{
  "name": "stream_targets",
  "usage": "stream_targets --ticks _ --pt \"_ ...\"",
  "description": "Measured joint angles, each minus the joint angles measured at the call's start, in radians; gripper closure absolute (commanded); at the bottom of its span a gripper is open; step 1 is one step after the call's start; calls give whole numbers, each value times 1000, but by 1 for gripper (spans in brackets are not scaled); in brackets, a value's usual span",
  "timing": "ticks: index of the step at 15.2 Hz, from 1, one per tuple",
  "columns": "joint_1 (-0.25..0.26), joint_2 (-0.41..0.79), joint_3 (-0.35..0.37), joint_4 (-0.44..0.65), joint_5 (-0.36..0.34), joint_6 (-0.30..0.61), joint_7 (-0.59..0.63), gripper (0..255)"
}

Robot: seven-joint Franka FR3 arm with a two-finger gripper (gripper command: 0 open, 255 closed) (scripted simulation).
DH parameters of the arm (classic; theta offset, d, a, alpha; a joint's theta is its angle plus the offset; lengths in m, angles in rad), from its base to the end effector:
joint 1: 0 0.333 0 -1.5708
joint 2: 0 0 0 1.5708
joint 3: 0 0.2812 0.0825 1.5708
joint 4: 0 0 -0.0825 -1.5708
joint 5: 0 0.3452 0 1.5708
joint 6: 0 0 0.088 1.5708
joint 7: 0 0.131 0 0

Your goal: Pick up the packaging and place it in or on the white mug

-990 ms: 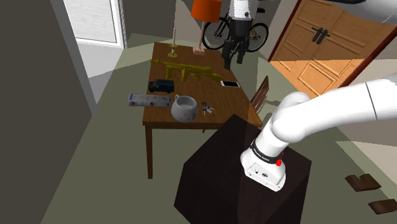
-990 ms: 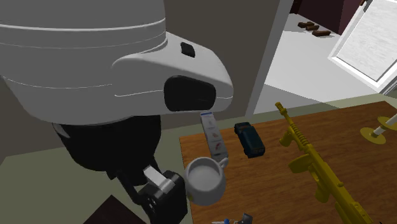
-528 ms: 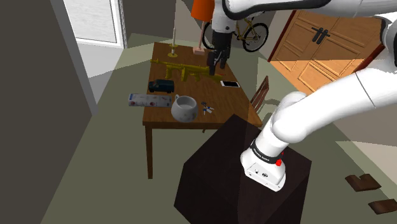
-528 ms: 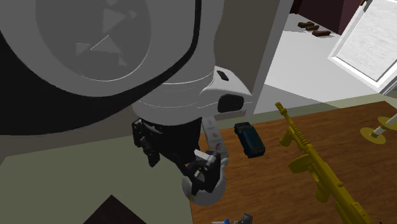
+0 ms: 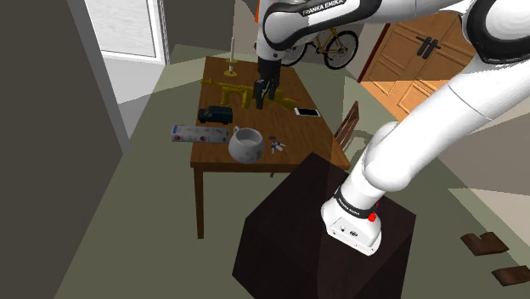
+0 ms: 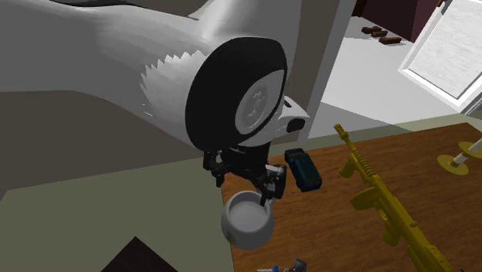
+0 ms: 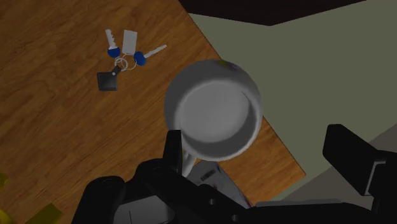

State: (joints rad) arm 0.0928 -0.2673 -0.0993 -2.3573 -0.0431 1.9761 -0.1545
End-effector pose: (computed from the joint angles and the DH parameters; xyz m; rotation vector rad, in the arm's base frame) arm 0.4186 -0.0063 0.3856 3.1214 0.2696 -0.1811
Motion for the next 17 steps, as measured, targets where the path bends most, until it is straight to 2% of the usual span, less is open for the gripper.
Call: stream_targets --ticks 4,8,17 --pt "14 124 -4 37 12 104 -65 0" --pt "22 287 -6 123 32 197 -139 0" --pt "34 605 35 357 69 321 -261 0"
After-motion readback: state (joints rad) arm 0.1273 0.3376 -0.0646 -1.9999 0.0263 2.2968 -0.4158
